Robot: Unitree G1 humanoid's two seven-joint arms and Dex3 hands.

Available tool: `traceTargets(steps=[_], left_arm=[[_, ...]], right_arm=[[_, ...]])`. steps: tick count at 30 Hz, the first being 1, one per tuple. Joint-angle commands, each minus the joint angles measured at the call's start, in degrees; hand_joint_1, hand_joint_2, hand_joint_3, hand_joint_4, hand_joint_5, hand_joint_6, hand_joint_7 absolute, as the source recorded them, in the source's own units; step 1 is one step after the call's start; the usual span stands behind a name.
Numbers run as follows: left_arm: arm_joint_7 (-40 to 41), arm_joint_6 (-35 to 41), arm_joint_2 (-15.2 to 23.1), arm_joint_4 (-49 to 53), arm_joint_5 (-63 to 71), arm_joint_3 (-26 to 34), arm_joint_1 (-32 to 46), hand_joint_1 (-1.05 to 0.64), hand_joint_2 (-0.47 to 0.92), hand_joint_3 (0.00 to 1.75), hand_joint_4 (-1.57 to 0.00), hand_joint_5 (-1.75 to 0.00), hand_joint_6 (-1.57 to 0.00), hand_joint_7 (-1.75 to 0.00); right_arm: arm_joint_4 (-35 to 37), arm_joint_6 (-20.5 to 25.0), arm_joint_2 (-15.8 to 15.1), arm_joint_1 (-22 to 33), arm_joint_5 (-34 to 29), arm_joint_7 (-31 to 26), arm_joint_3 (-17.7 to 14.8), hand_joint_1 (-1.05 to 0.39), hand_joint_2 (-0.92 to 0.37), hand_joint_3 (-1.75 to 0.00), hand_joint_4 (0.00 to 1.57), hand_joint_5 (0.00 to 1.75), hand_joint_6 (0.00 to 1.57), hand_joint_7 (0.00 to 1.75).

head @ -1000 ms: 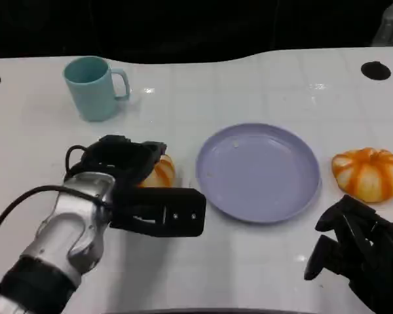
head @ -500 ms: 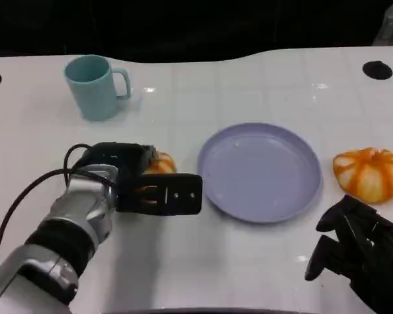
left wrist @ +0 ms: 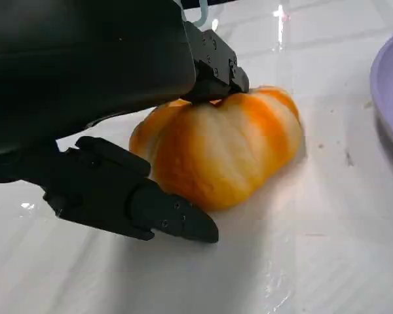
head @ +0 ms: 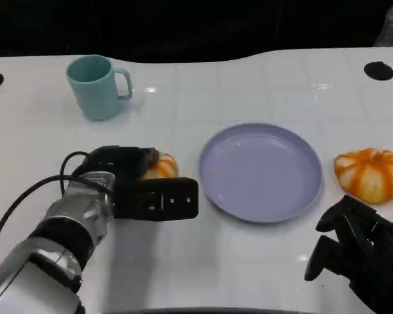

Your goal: Grasp the bread from the table and place it into the plate.

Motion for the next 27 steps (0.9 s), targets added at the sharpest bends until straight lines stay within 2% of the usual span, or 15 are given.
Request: traceTargets(steps=[1,4,5,6,7,8,9,10,11,12,13,16,20,24,27], left_arm=[[5.48,-2.42,0.00,2.47,-1.20,0.38,0.92,-0.14,0.92,0.03,-0.58,-0.15,-0.59,-0.05],[8.95,-4.38,0.40,3.31,-1.54,0.59,1.51,-0.15,0.92,0.09,-0.82,-0.23,-0.82,-0.10],[10.51,-5.17,0.63,3.47,-1.52,0.57,1.78,-0.18,0.92,0.12,-0.88,-0.39,-0.94,-0.10],[11.62,-5.74,0.78,3.65,-1.52,0.54,1.94,-0.22,0.92,0.16,-0.89,-0.77,-1.09,-0.09],[12.28,-6.08,0.84,3.82,-1.54,0.50,1.99,-0.24,0.92,0.17,-0.87,-0.92,-1.15,-0.08],[14.11,-6.39,0.88,3.90,-1.50,0.55,2.20,-0.24,0.92,0.17,-0.87,-0.99,-1.17,-0.08],[15.41,-6.59,0.89,4.00,-1.47,0.56,2.33,-0.26,0.92,0.20,-0.81,-1.29,-1.14,-0.29],[16.32,-6.74,0.90,4.11,-1.45,0.56,2.41,-0.27,0.92,0.23,-0.76,-1.50,-0.92,-0.80],[19.02,-6.95,0.79,4.05,-1.77,1.07,2.69,-0.27,0.92,0.24,-0.74,-1.57,-0.82,-1.00],[21.33,-7.09,0.67,4.01,-2.05,1.49,2.87,-0.23,0.91,0.27,-0.83,-1.67,-0.71,-1.43],[23.48,-7.07,0.55,3.89,-2.24,1.80,2.90,-0.21,0.90,0.28,-0.86,-1.71,-0.65,-1.58],[26.27,-6.84,0.20,3.55,-2.91,2.26,2.18,-0.16,0.86,0.25,-0.87,-1.74,-0.57,-1.73],[25.27,-6.32,-0.55,2.57,-5.56,4.50,0.80,-0.14,0.91,0.30,-0.85,-1.75,-0.53,-1.75],[22.12,-5.64,-1.28,0.79,-8.63,6.99,-1.33,-0.15,0.90,0.35,-0.85,-1.75,-0.53,-1.75],[21.13,-5.33,-1.54,-0.66,-9.75,7.84,-2.23,-0.16,0.82,0.56,-0.88,-1.75,-0.56,-1.75]], right_arm=[[-0.62,0.44,-0.59,0.10,0.81,-0.20,-0.63,-0.49,-0.92,-0.32,0.64,1.75,0.51,1.60],[-0.53,0.16,-0.76,0.13,0.35,-0.08,-0.48,-0.49,-0.92,-0.32,0.64,1.75,0.51,1.60],[-0.50,0.19,-0.72,0.13,0.36,-0.14,-0.50,-0.50,-0.92,-0.32,0.64,1.75,0.51,1.60],[-0.49,0.22,-0.68,0.14,0.39,-0.18,-0.51,-0.50,-0.92,-0.32,0.64,1.75,0.51,1.60],[-0.49,0.26,-0.64,0.14,0.43,-0.21,-0.53,-0.50,-0.92,-0.31,0.64,1.75,0.51,1.60],[-0.62,0.45,-0.62,0.12,0.39,-0.40,-0.49,-0.50,-0.92,-0.31,0.64,1.75,0.51,1.60],[-0.72,0.57,-0.61,0.11,0.35,-0.53,-0.46,-0.50,-0.92,-0.31,0.65,1.75,0.51,1.60],[-0.79,0.66,-0.61,0.10,0.32,-0.62,-0.43,-0.50,-0.92,-0.31,0.65,1.75,0.52,1.60],[-0.79,0.64,-0.65,0.09,0.26,-0.64,-0.41,-0.50,-0.92,-0.31,0.65,1.75,0.52,1.60],[-0.74,0.55,-0.68,0.10,0.27,-0.56,-0.41,-0.50,-0.92,-0.31,0.65,1.75,0.52,1.60],[-0.55,0.31,-0.74,0.09,0.34,-0.32,-0.46,-0.50,-0.92,-0.31,0.65,1.75,0.51,1.60],[-0.28,0.02,-0.87,0.00,0.20,-0.15,-0.50,-0.49,-0.92,-0.32,0.65,1.75,0.51,1.59],[-0.03,-0.03,-0.96,-0.12,0.21,0.02,-0.52,-0.50,-0.92,-0.32,0.65,1.75,0.51,1.60],[0.67,-0.30,-0.79,-0.48,0.10,0.12,-0.47,-0.49,-0.92,-0.31,0.65,1.75,0.51,1.60],[0.84,-0.27,-0.63,-0.54,-0.04,-0.06,-0.36,-0.49,-0.92,-0.31,0.65,1.75,0.52,1.60]])
